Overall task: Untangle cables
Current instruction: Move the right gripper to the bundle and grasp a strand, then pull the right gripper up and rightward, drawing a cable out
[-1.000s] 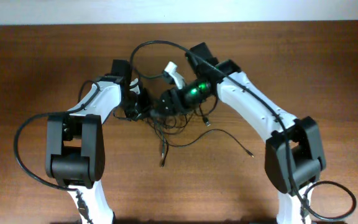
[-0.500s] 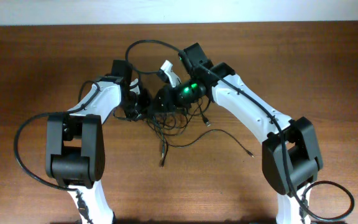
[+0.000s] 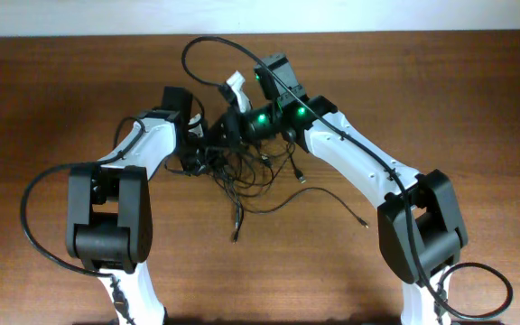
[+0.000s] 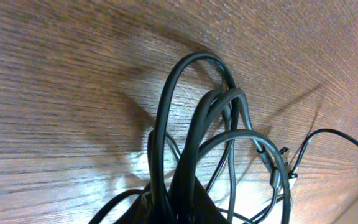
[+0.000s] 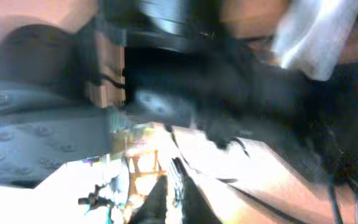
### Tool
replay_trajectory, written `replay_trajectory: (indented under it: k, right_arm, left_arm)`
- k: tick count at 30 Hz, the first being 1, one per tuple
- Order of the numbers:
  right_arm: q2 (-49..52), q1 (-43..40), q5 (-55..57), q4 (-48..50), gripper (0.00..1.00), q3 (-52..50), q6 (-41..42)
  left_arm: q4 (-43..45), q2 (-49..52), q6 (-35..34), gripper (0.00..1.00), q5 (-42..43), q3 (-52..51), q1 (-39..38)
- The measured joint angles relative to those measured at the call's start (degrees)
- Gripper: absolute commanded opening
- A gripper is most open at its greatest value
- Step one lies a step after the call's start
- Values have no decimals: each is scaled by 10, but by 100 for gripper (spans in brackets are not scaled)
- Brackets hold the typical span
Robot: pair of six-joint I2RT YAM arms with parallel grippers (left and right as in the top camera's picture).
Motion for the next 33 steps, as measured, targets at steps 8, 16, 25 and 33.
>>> replay_trajectory:
  k: [8, 16, 25, 33]
  right_arm:
    - [0, 13, 75, -64, 61, -6, -12]
    - [0, 44, 189, 9, 43, -13, 94]
    - [8, 44, 198, 79, 40, -25, 202]
    - [17, 35, 167, 137, 45, -32, 266]
  left_arm:
    - [1, 0, 0, 15, 0, 0, 0]
    - [3, 0, -1, 15, -2, 0, 6]
    - [10, 0, -3, 15, -10, 6, 20]
    - [16, 0, -17, 15, -16, 15, 28]
